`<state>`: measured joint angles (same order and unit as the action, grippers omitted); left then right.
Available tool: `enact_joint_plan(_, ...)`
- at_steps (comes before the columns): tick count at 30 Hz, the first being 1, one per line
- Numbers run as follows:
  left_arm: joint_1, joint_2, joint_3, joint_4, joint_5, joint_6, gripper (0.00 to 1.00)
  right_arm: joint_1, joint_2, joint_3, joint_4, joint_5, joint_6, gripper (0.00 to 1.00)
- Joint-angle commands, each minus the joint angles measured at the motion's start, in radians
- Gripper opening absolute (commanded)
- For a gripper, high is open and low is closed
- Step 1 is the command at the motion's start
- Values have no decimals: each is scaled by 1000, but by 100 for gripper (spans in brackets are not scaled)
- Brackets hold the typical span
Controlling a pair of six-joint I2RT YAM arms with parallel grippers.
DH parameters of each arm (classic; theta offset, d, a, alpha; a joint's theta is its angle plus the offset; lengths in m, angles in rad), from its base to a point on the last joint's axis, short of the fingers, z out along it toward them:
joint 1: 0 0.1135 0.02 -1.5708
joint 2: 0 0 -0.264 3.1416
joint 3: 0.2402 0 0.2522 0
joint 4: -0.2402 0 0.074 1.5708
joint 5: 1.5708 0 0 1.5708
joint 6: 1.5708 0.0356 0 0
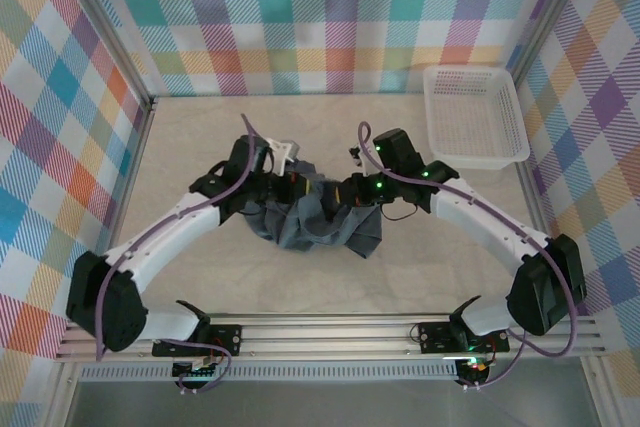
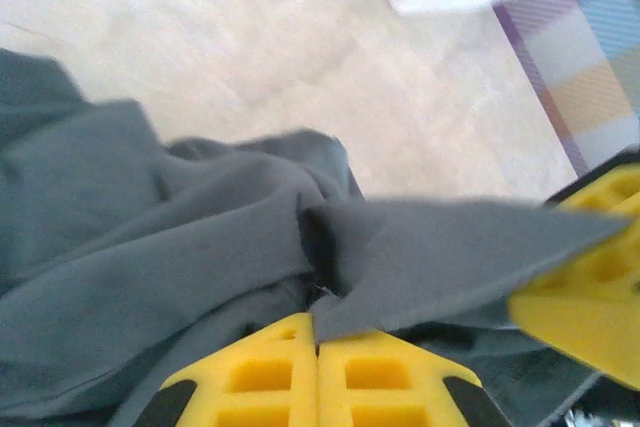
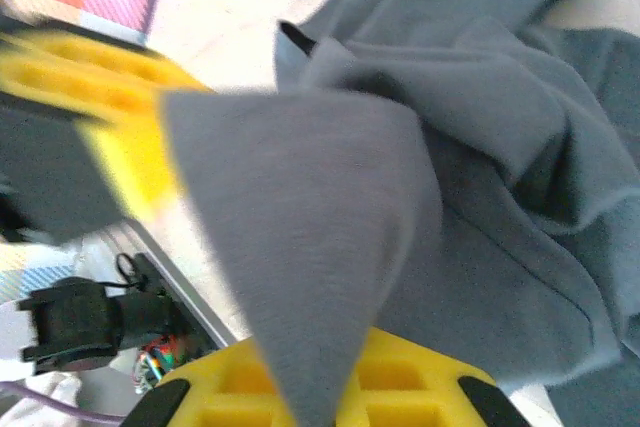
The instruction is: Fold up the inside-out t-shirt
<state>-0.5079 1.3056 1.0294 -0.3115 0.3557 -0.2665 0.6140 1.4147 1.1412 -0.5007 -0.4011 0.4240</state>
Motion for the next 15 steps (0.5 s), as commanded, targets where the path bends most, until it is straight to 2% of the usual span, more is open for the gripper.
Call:
enact_joint_plan(1,64,-82,-18,-74,-191,-61,0,20,42,25,-104,9,-117,21)
enact_joint_plan(4,114,-69,-48,-116,-247,-117,0,21,5,19,-29,-62,-89,42)
enact_joint_plan(6,123,-48,-61,-112,-246,-138,0,21,-48,-7,43,-44,-77,48)
enact_joint_plan(11,130,19,-59,-118,-311,-181,0,27,-191,-171,218,71,-153,52)
enact_joint_plan(14,145,57,-55,-135,-346,-200,1,92,-243,-274,293,206,-287,51)
enact_joint_plan(15,150,63,-56,-134,-347,-203,5,140,-250,-301,319,268,-355,51)
